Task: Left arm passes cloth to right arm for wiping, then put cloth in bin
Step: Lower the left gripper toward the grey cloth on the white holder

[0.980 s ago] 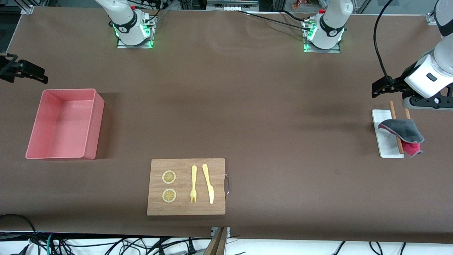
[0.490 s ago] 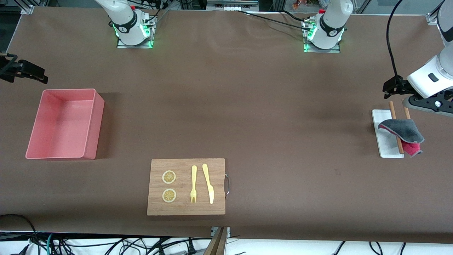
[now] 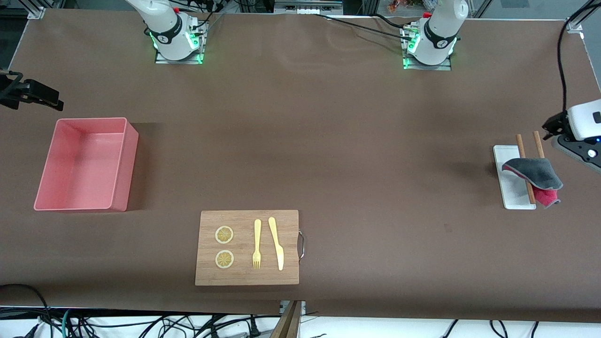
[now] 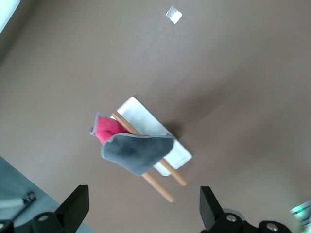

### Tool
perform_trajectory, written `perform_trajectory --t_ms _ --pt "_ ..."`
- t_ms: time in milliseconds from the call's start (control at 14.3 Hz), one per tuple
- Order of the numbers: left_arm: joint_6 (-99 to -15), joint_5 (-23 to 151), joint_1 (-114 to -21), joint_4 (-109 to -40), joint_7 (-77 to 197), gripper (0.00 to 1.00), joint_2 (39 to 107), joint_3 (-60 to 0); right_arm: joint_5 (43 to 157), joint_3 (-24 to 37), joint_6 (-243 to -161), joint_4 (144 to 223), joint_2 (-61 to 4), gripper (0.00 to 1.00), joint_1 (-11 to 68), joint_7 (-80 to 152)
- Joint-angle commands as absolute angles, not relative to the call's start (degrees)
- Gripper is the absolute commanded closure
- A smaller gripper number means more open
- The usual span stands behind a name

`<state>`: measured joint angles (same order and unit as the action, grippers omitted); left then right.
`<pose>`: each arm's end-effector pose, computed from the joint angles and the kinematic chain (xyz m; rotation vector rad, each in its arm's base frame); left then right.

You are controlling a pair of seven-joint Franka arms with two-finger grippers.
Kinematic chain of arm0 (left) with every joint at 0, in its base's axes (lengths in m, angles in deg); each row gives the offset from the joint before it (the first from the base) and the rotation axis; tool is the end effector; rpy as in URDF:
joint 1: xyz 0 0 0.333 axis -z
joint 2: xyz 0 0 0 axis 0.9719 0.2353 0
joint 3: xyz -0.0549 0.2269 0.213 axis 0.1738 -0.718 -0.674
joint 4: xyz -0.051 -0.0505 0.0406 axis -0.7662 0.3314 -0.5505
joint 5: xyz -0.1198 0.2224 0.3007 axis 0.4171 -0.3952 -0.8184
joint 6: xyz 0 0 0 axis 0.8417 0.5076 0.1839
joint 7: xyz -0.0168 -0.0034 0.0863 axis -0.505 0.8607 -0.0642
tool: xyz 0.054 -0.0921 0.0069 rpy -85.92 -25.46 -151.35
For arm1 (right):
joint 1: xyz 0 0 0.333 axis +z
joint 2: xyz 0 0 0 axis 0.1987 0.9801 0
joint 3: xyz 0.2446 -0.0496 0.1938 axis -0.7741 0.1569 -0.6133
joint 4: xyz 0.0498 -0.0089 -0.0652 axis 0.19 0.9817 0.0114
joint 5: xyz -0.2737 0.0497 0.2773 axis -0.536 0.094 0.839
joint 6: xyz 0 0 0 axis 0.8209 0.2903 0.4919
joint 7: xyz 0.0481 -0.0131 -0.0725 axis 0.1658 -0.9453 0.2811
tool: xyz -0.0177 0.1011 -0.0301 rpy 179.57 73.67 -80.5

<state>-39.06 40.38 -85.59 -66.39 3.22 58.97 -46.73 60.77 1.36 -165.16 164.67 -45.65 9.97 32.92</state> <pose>0.6091 0.1070 0.5146 -2.7195 1.1429 0.2488 0.5679 -0.0255 0.6287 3.0914 -0.0115 -0.2068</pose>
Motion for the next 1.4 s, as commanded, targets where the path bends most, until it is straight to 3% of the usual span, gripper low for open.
perform_trajectory --t_ms 0,490,700,1190,1331 --pt "-44.4 39.3 -89.8 -64.5 -8.0 0.0 65.0 -46.2 61.7 1.4 -165.2 164.0 -45.5 0.0 9.9 32.4" --pt "-51.7 39.9 -93.8 -64.9 -23.4 0.0 74.9 -46.1 61.7 1.4 -165.2 164.0 -45.5 0.0 9.8 32.5" --pt "-52.9 39.9 -93.9 -65.0 -24.4 0.05 76.1 -46.1 61.7 1.4 -165.2 164.0 -45.5 0.0 9.8 32.4" --pt "-54.8 40.8 -96.2 -65.3 -27.2 0.05 78.7 -45.8 61.7 1.5 -165.1 164.0 -45.5 0.0 9.8 32.2" --pt "-54.9 41.2 -96.3 -65.1 -28.0 0.19 79.3 -45.7 61.7 1.5 -165.1 164.0 -45.5 0.0 9.8 32.2"
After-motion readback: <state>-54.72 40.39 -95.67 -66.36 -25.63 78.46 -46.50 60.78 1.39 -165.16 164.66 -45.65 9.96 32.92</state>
